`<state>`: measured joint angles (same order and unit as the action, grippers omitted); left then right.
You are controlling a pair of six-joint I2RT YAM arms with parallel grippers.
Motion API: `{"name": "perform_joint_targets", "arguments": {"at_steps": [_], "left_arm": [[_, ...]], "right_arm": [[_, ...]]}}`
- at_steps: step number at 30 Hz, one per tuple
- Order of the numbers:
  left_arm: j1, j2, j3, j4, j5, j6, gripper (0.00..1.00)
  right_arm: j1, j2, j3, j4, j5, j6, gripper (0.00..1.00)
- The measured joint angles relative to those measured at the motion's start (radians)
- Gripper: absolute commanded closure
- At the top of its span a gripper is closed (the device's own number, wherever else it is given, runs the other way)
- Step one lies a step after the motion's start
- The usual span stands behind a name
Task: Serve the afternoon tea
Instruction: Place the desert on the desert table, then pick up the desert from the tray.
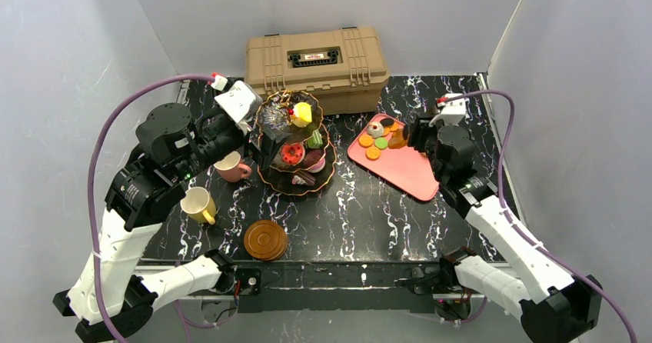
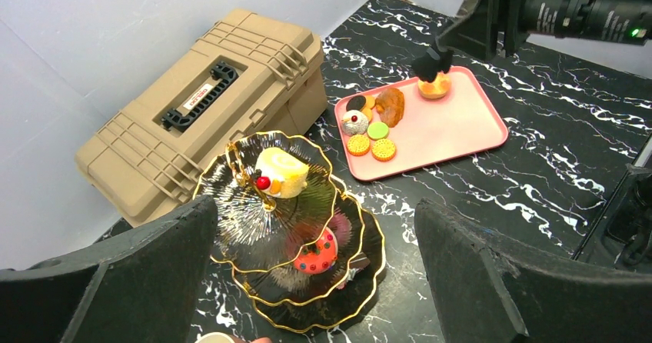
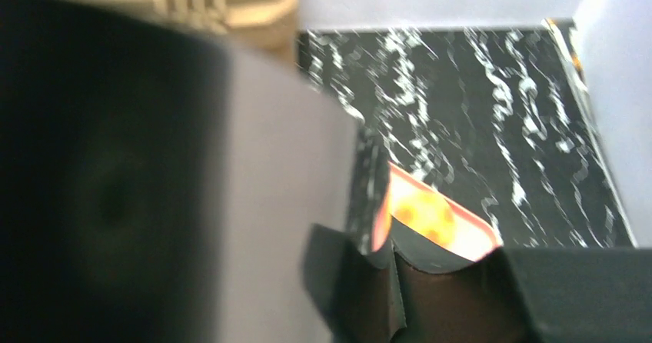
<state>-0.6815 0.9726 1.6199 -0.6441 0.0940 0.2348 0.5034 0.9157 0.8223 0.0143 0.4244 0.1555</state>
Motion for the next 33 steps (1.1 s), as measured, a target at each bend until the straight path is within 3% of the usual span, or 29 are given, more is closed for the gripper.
{"name": "perform_joint_targets", "arguments": {"at_steps": [10,18,22,33], "left_arm": [[0.0,0.001,0.0,-0.001,0.0,-0.003,0.02],[0.0,0.0,-0.002,-0.006,0.0,-0.003,0.02],[0.0,0.0,-0.002,-0.008,0.001,-0.003,0.02],[0.0,0.001,-0.002,-0.008,0.002,-0.003,0.02]], "right_arm": [[-0.159,0.058,-0.185,0.027,0.069,0.018,0.47],[-0.263,0.14,-0.218,0.154,0.056,0.018,0.27],[-0.308,0.181,-0.225,0.222,0.024,0.017,0.22],[-0.372,0.319,-0.225,0.36,-0.072,0.025,0.22]]}}
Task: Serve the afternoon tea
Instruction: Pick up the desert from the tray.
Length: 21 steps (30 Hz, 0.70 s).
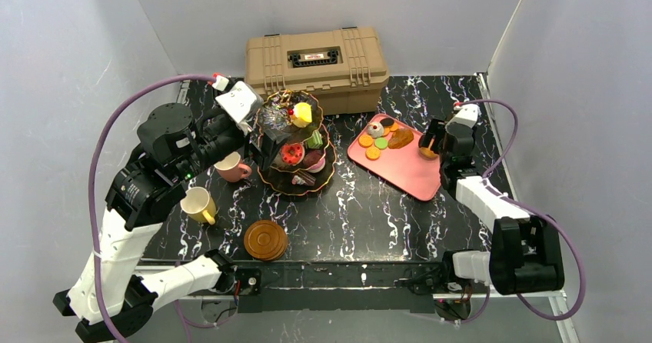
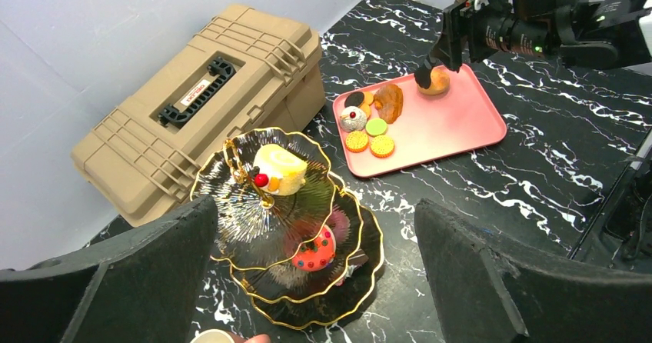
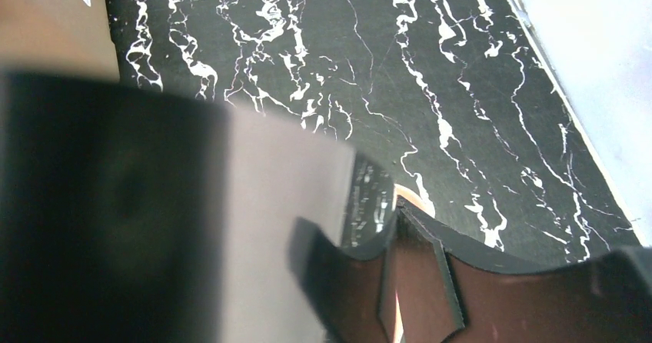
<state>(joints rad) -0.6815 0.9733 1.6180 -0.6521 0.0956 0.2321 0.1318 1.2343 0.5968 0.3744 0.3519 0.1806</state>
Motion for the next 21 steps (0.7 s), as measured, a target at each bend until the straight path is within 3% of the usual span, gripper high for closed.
{"name": "perform_joint_targets", "arguments": {"at_steps": [7,14,21], "left_arm": [[0.0,0.0,0.0,0.0,-0.001,0.002,0.02],[0.0,0.0,0.0,-0.001,-0.001,0.003,0.02],[0.0,0.0,0.0,-0.002,-0.001,0.003,0.02]], "right_arm": [[-0.014,0.102,0.002,0.049,-0.027,-0.002,0.29],[-0.021,0.141,0.003,0.063,-0.047,-0.015,0.57],[-0.02,0.07,0.004,0.018,-0.102,-0.02,0.62]]}}
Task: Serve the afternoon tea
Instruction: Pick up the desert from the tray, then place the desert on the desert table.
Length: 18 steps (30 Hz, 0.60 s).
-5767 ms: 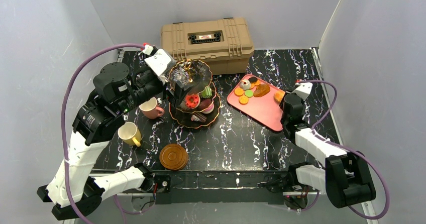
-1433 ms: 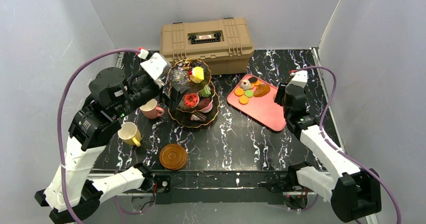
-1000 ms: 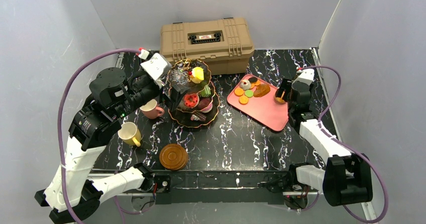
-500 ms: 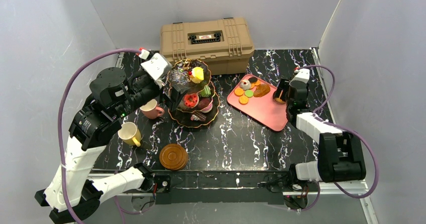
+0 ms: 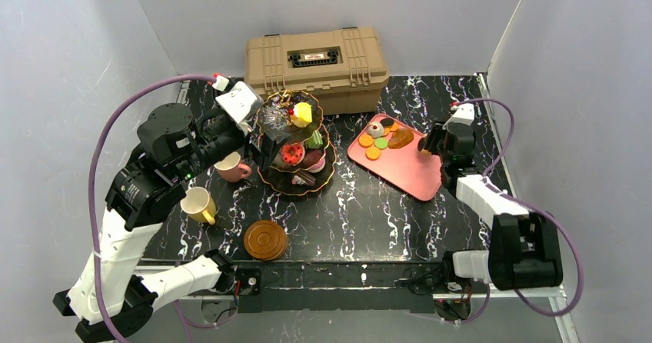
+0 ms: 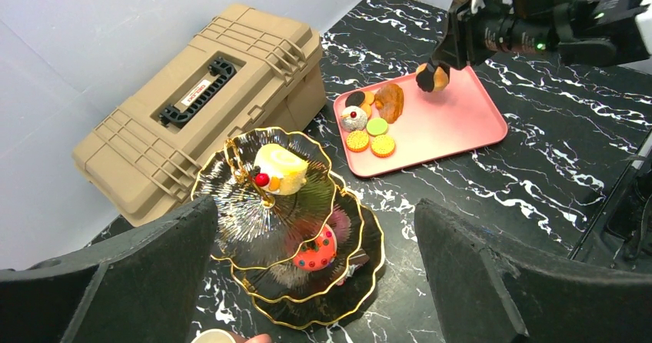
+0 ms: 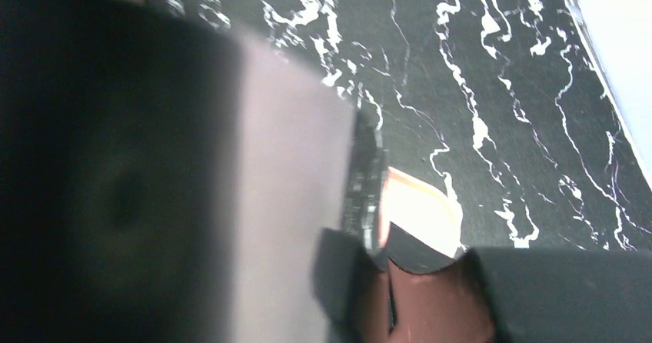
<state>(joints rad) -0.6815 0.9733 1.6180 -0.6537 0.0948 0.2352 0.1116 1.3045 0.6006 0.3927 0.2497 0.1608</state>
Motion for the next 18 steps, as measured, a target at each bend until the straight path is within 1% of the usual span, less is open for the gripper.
{"name": "perform_joint_targets", "arguments": {"at_steps": [3,5,7,13,16,18], "left_arm": [[0.0,0.0,0.0,0.001,0.0,0.0,0.02],[0.0,0.0,0.0,0.001,0.0,0.0,0.02],[0.0,0.0,0.0,0.001,0.0,0.0,0.02],[0.0,0.003,0.0,0.001,0.001,-0.002,0.02],[0.0,0.005,0.0,0.001,0.002,-0.004,0.02],[0.0,0.007,0.0,0.001,0.002,-0.005,0.02]], "right_arm": [[0.016,-0.091,0.013,-0.043,-0.037,0.026,0.62],[0.057,-0.155,0.026,-0.068,-0.045,0.041,0.62],[0.148,-0.214,0.049,-0.1,-0.047,0.048,0.62],[0.5,-0.304,0.08,-0.151,-0.024,0.071,0.62],[0.607,-0.296,0.079,-0.148,0.002,0.085,0.62],[0.659,-0.263,0.079,-0.127,0.016,0.091,0.62]]}}
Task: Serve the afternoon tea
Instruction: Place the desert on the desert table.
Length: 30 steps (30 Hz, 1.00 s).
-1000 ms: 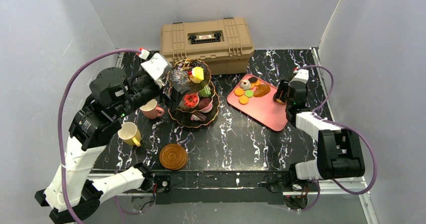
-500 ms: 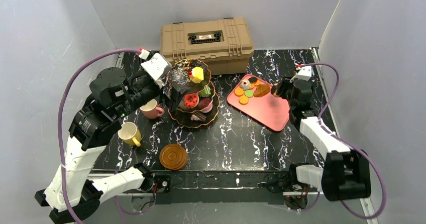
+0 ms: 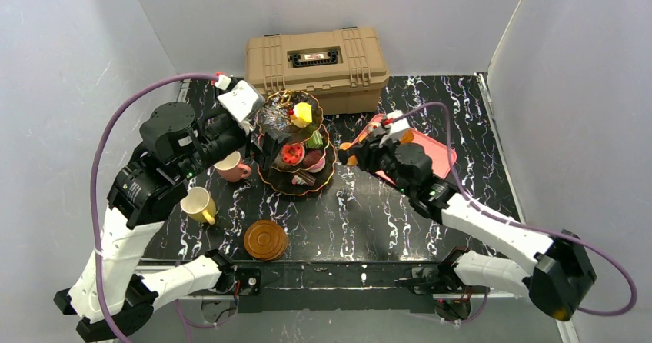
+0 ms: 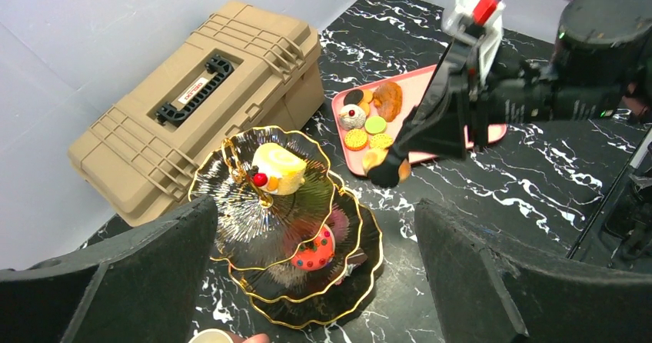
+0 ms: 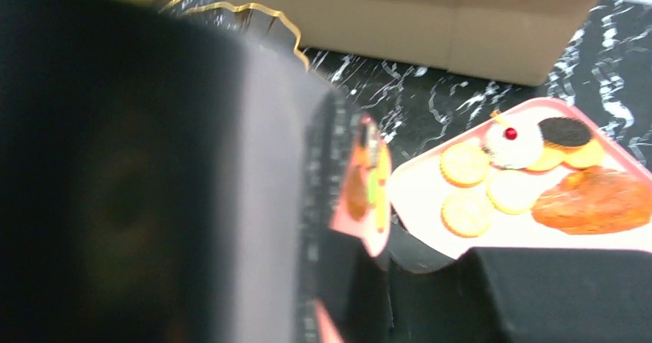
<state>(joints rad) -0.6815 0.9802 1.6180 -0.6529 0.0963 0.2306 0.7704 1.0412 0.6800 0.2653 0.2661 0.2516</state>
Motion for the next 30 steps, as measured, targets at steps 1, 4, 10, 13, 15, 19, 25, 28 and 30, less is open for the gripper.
{"name": "perform_joint_targets", "arguments": {"at_steps": [1,4,10,13,15,19,25,28,30], "left_arm": [[0.0,0.001,0.0,0.0,0.0,0.0,0.02],[0.0,0.002,0.0,-0.003,0.0,0.0,0.02],[0.0,0.002,0.0,-0.007,-0.001,0.0,0.02],[0.0,0.002,0.0,-0.007,-0.001,0.001,0.02],[0.0,0.002,0.0,-0.007,-0.001,0.001,0.02],[0.0,0.002,0.0,-0.006,-0.001,0.001,0.02],[0.0,0.002,0.0,-0.006,-0.001,0.002,0.02],[0.0,0.002,0.0,-0.007,-0.002,0.002,0.02],[0.0,0.0,0.0,-0.007,-0.002,0.002,0.02]], "right_arm": [[0.022,0.025,0.0,0.014,0.004,0.002,0.62],[0.064,0.109,0.0,0.046,0.012,0.006,0.62],[0.084,0.215,0.005,0.094,0.012,0.012,0.61],[0.091,0.245,0.013,0.127,0.011,0.016,0.59],[0.097,0.266,0.02,0.156,0.011,0.022,0.56],[0.103,0.313,0.035,0.203,0.005,0.039,0.51],[0.103,0.382,0.044,0.246,-0.01,0.072,0.4],[0.103,0.399,0.044,0.255,-0.012,0.09,0.36],[0.103,0.404,0.044,0.26,-0.011,0.096,0.33]]}}
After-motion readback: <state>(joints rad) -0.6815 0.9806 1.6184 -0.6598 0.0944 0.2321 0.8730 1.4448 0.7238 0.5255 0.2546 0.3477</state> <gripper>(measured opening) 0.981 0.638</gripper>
